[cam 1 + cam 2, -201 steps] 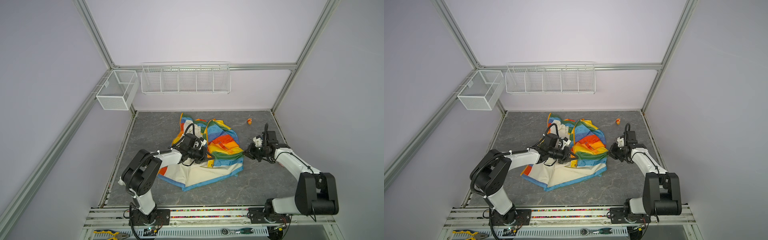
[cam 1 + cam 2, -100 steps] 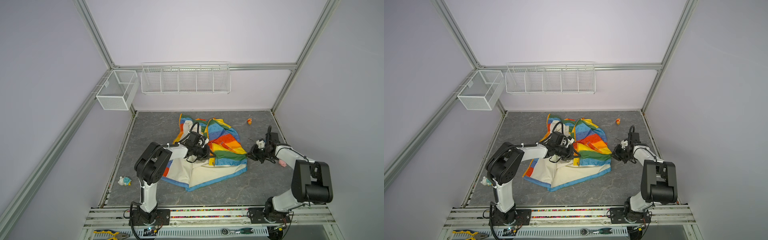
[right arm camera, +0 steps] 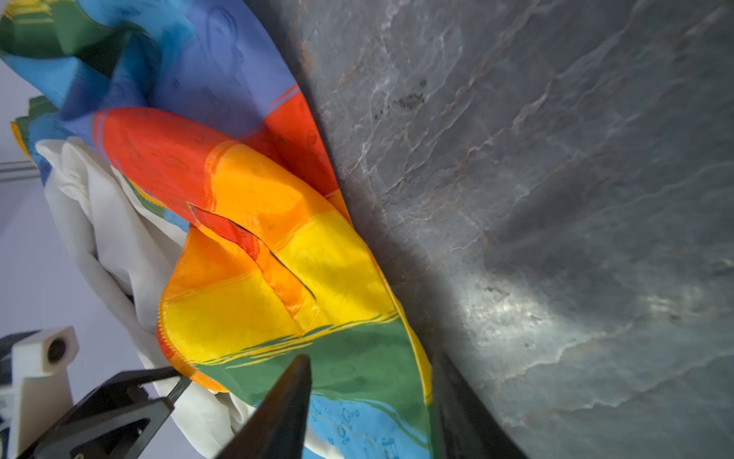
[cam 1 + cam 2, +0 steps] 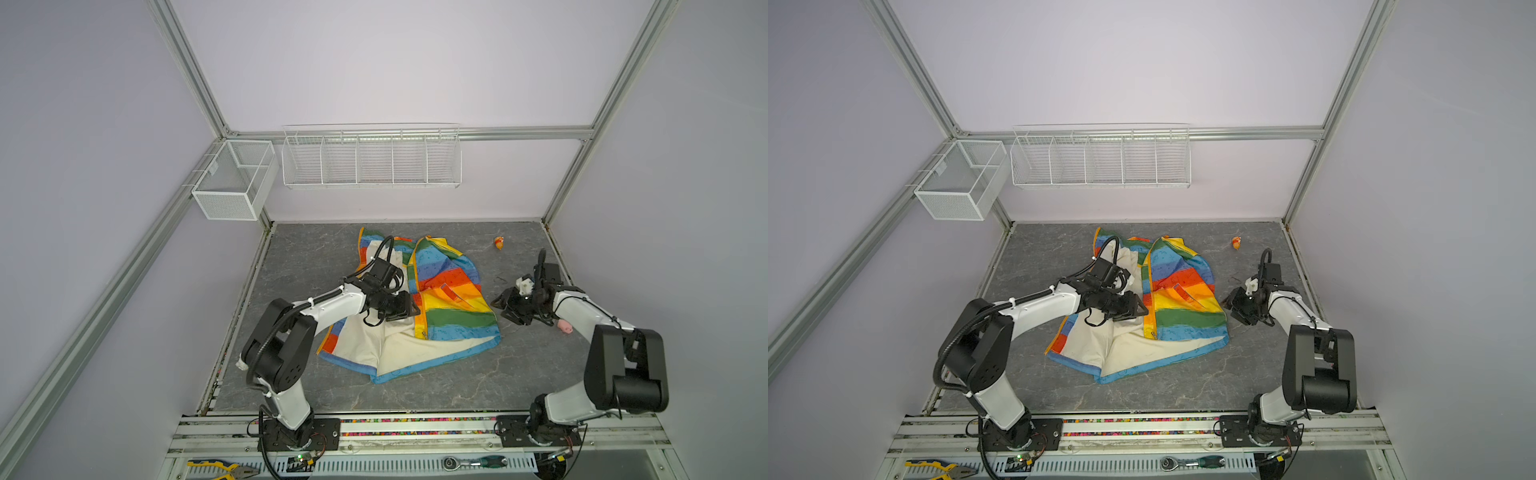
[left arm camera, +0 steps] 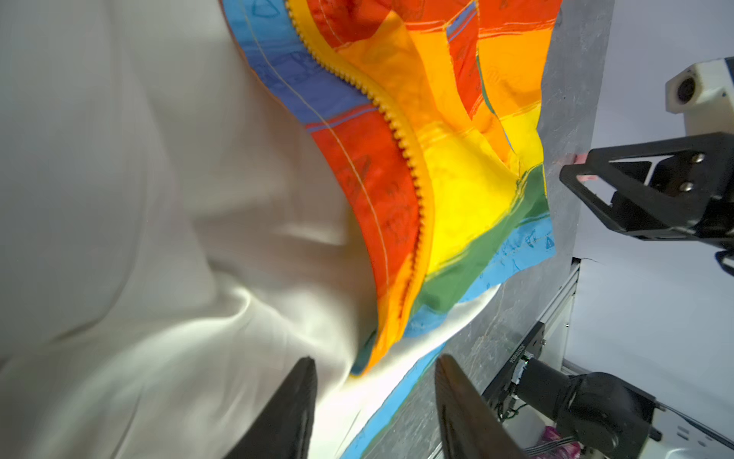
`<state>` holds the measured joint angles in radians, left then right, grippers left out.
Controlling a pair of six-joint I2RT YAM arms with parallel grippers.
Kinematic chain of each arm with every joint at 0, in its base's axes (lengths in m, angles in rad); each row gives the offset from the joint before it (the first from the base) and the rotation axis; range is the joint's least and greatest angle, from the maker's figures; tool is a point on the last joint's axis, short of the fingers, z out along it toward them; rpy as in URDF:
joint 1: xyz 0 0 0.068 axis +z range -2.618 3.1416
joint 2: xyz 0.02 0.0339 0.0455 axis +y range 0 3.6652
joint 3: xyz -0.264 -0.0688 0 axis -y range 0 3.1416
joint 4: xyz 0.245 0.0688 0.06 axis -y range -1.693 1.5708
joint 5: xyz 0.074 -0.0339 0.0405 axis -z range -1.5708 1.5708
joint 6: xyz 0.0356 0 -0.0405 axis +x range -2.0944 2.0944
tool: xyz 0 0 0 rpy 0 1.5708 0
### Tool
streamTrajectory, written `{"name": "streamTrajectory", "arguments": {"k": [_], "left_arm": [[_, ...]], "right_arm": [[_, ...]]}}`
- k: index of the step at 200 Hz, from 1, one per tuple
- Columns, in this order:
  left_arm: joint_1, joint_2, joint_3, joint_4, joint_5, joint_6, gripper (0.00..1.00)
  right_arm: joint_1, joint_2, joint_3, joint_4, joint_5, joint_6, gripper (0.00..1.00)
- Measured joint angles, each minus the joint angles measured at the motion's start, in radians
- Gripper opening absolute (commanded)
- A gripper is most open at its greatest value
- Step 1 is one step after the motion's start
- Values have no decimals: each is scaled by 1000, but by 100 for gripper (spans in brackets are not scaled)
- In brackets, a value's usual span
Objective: Zip up the jacket
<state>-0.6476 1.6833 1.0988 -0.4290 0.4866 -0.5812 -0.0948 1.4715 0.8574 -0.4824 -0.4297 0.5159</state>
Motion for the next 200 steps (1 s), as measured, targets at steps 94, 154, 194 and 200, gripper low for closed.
{"name": "streamTrajectory", "arguments": {"k": [94,154,194,200], "left_arm": [[143,-484,-287,-247,-332,-147,51],[502,-841,-606,-282,-378,-275,55],[574,-912,-708,-260,-377,-303,57],[576,-908,-727,-247,-371,-307,57]], "right_arm": [[254,-229,122,-98,190,-19,79],[615,-144,241,-112,295,-18,81],[726,-47,274,-107,310,-15,81],[734,-37,276,-105,310,-15,81]]}}
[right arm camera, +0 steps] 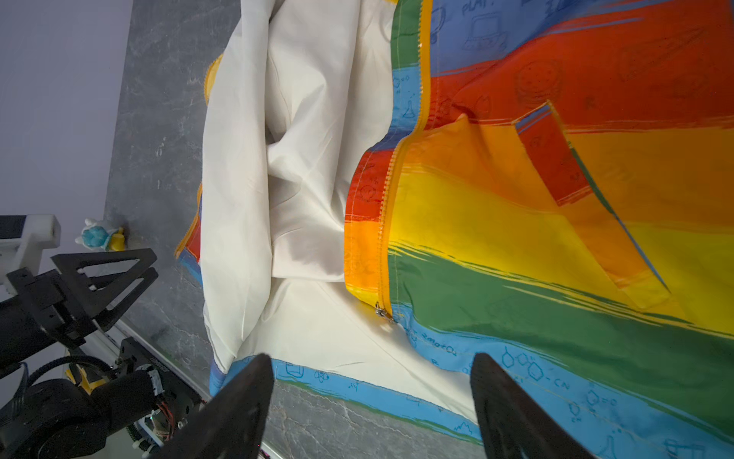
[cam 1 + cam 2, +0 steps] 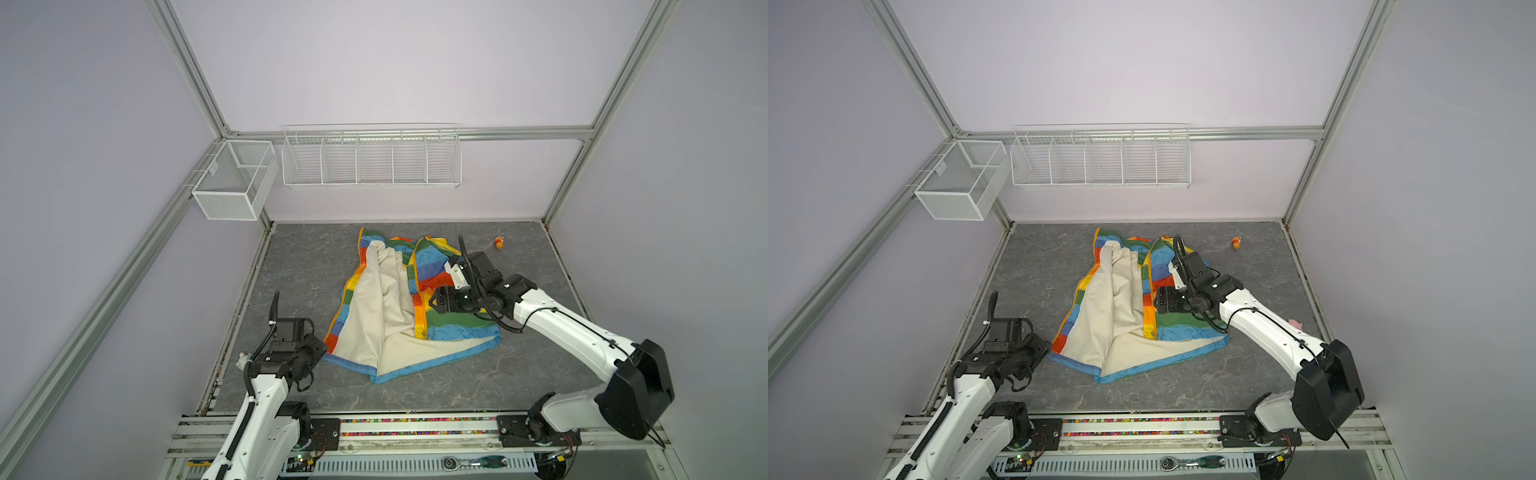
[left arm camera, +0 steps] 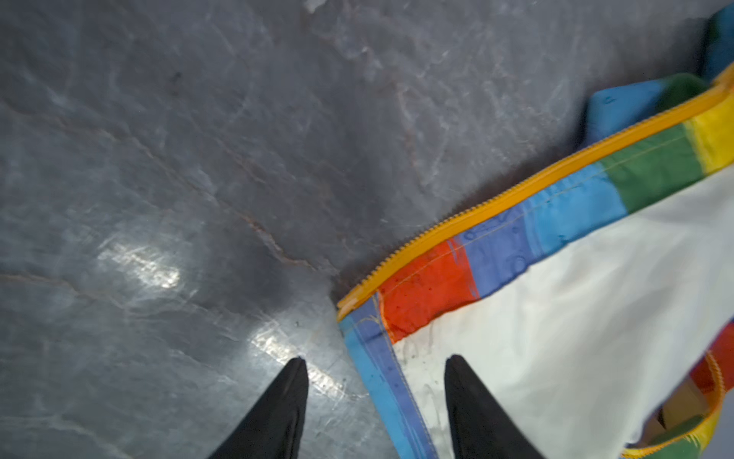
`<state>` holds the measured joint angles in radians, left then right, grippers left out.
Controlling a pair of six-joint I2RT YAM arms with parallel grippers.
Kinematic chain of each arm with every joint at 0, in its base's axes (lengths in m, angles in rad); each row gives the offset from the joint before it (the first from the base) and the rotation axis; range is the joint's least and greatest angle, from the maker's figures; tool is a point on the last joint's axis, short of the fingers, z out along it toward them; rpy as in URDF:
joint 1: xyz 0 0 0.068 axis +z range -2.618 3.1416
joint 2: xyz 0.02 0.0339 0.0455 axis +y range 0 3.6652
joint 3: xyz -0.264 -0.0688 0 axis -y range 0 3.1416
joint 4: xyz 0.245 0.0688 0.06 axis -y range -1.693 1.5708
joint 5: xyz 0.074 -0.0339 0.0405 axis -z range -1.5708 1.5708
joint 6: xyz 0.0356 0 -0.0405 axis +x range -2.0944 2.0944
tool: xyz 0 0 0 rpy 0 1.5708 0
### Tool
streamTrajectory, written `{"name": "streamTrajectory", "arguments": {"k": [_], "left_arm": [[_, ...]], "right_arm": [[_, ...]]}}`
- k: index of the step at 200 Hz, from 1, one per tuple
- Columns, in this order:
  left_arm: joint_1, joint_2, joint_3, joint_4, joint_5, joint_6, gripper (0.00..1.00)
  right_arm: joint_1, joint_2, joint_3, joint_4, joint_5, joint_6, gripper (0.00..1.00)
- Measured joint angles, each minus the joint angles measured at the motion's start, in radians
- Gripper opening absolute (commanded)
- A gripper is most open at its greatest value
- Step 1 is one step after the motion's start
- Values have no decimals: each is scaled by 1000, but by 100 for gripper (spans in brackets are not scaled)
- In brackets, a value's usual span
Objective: Zip up the jacket
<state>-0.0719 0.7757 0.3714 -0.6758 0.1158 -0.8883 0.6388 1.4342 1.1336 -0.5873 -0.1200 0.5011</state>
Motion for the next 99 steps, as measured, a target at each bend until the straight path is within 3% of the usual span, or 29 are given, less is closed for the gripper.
{"name": "streamTrajectory", "arguments": {"k": [53,73,99], "left_arm": [[2,30,-91,210,52,-47,53],[2,32,-139,332,81,-70,39],[4,31,-174,388,114,-77,7]], "right_arm": [[9,19,23,1,0,0,81],[9,19,31,2,-1,1,80],[9,19,42,2,-3,9,79]]}}
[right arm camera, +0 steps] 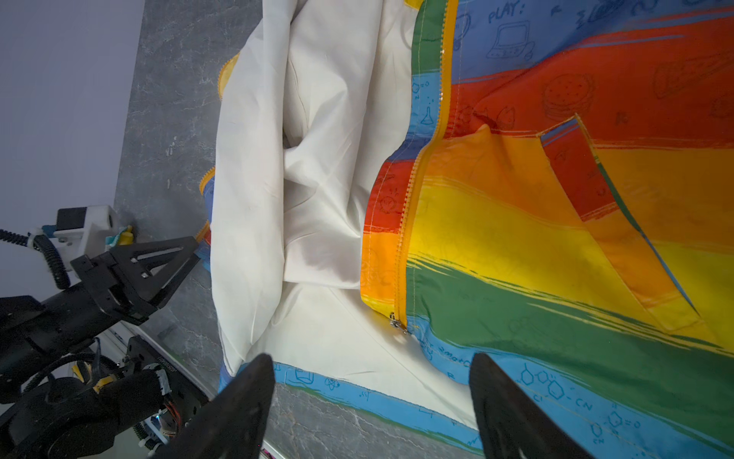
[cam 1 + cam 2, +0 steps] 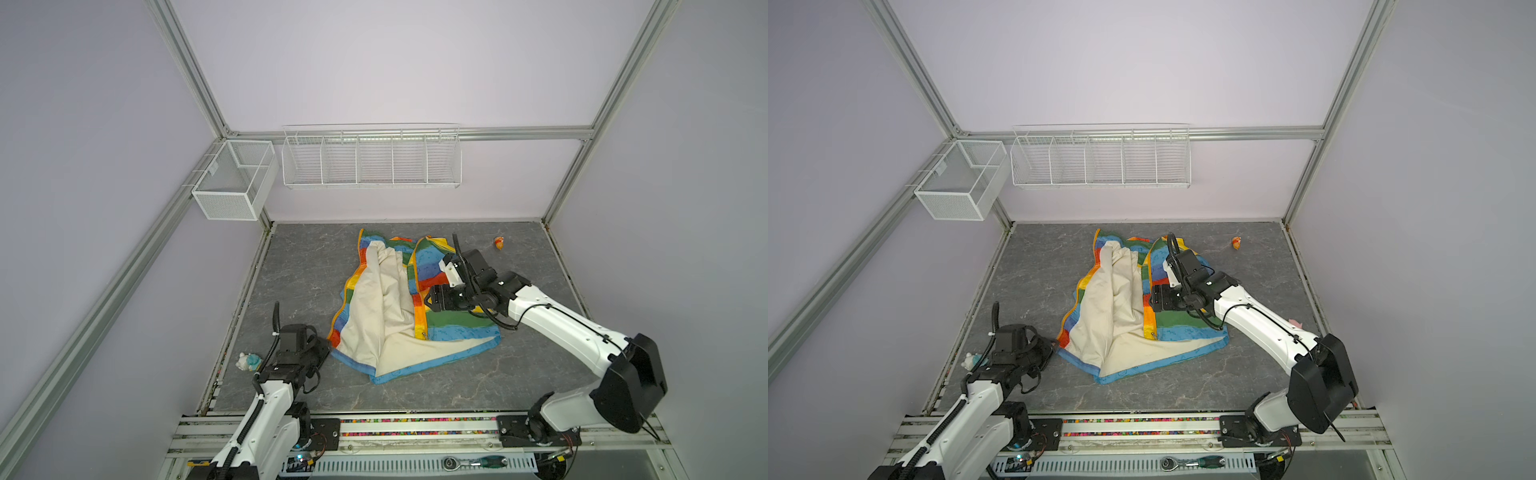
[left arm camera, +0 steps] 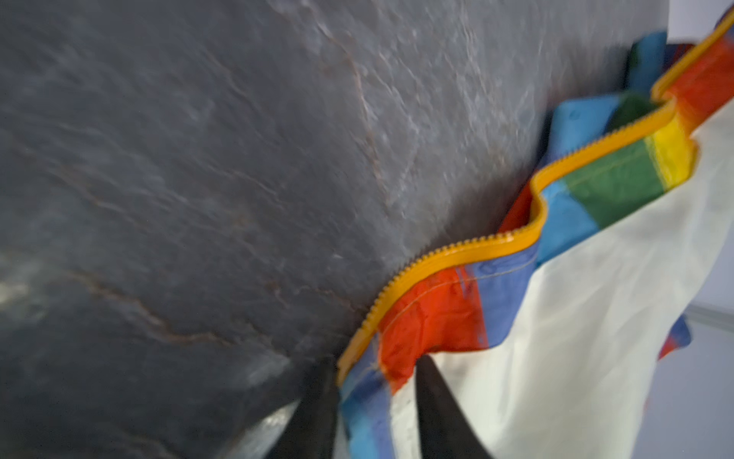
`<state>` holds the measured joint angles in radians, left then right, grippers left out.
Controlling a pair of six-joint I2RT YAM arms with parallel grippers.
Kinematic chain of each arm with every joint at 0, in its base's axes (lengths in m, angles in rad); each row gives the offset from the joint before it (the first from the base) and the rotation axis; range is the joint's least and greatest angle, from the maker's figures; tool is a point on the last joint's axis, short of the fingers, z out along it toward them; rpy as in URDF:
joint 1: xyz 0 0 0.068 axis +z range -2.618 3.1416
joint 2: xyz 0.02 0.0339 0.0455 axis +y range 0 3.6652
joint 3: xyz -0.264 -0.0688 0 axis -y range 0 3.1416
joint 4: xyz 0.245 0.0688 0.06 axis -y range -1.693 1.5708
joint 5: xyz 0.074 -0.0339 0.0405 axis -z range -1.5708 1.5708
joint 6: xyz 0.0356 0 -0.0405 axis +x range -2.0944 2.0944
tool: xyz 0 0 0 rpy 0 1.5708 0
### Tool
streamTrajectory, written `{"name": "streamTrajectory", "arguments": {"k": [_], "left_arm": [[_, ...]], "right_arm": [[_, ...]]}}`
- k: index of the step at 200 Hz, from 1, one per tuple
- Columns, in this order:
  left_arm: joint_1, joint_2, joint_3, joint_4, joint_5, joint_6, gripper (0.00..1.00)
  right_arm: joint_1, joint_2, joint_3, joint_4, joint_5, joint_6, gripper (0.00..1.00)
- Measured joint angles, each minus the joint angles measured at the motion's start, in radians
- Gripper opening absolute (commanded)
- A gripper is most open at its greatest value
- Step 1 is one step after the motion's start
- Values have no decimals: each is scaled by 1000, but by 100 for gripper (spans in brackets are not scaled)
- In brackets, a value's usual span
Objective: Zip up the jacket
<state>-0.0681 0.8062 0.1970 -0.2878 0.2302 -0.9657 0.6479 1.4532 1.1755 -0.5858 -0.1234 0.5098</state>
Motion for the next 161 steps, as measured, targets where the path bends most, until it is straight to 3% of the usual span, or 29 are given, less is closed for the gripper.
{"name": "streamTrajectory", "arguments": {"k": [8,45,94,110,161], "left_arm": [[0,-5,-1,-6,6,3,0],[1,-100,52,-55,66,33,0],[-21,-158,282,-103,173,74,0],[-98,-87,368,-101,195,94,0],[-518,322,711,-90,220,214,0]], "right_arm": [[0,0,3,0,0,3,79],[0,3,4,1,-3,15,78],[0,24,4,0,-8,25,77],[0,34,4,3,-13,27,77],[-26,89,4,21,-74,46,71]]}}
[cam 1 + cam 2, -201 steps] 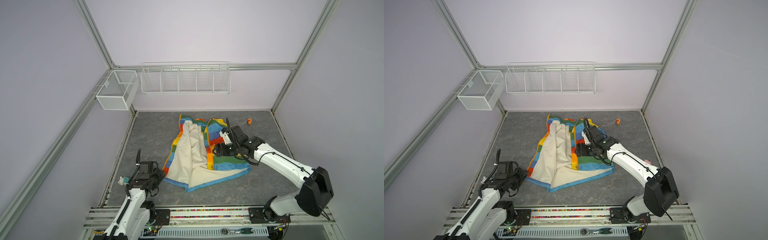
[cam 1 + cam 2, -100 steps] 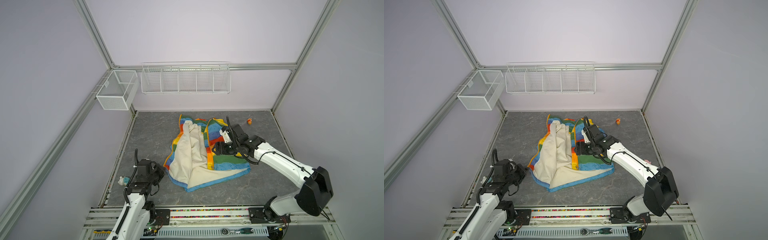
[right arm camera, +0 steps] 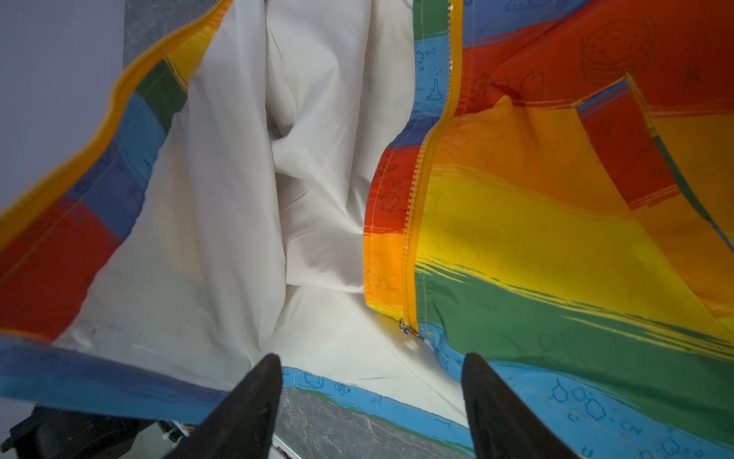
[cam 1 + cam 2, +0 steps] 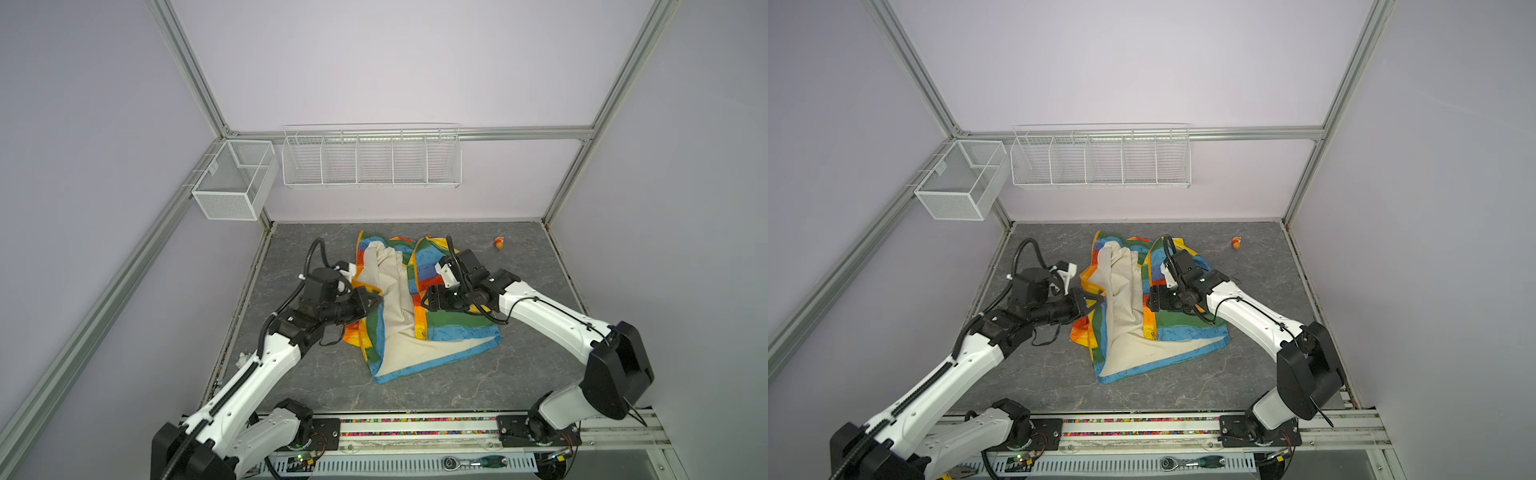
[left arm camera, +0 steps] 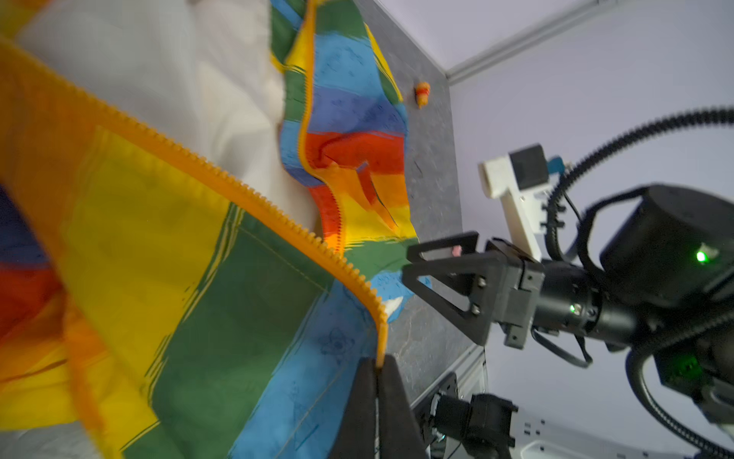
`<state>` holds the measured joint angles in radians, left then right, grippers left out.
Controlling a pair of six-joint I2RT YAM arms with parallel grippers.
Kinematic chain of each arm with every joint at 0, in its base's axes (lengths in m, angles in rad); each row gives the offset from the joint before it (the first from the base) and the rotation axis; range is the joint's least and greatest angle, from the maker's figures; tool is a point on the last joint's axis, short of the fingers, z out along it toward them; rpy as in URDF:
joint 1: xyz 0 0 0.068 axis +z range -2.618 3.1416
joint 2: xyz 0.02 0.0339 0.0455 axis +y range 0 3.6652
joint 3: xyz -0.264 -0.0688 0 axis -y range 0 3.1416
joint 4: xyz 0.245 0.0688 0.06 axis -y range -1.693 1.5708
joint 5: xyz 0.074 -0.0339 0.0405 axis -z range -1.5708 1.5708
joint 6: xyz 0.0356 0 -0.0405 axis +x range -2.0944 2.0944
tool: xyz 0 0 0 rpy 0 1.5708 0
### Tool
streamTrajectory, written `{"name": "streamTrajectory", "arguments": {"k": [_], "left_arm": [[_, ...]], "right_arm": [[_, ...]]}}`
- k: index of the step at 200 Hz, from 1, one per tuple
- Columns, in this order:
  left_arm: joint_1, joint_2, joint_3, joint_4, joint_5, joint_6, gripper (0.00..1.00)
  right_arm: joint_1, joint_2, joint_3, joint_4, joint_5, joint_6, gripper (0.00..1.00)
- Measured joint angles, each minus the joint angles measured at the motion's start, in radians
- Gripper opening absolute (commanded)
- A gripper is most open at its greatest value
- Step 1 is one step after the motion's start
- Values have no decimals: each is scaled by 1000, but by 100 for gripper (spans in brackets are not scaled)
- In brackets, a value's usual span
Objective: Zip up the jacket
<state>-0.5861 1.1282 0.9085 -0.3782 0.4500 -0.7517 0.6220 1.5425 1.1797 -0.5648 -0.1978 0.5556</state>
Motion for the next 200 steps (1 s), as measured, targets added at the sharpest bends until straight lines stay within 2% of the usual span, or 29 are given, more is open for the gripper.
{"name": "streamTrajectory", "arguments": {"k": [27,55,107,147,176,188,200], "left_arm": [[-180,190,124,-2,36,77,0],[-288,314,142,-24,91,123,0],[-304,402,127,-105,105,161,0],[-304,404,78,-117,69,161,0],[-303,382,51,-113,37,160,9],[-298,352,29,-99,25,155,29],[-290,316,4,-93,15,140,42]], "right_arm": [[-57,-1,-23,12,-32,14,69],[-129,-10,-82,15,-51,23,69],[-137,-10,-82,23,-93,23,70],[-128,77,14,43,-125,21,70],[-105,176,70,65,-149,23,68],[-92,208,74,81,-163,27,68],[-77,231,75,90,-171,33,68]]}}
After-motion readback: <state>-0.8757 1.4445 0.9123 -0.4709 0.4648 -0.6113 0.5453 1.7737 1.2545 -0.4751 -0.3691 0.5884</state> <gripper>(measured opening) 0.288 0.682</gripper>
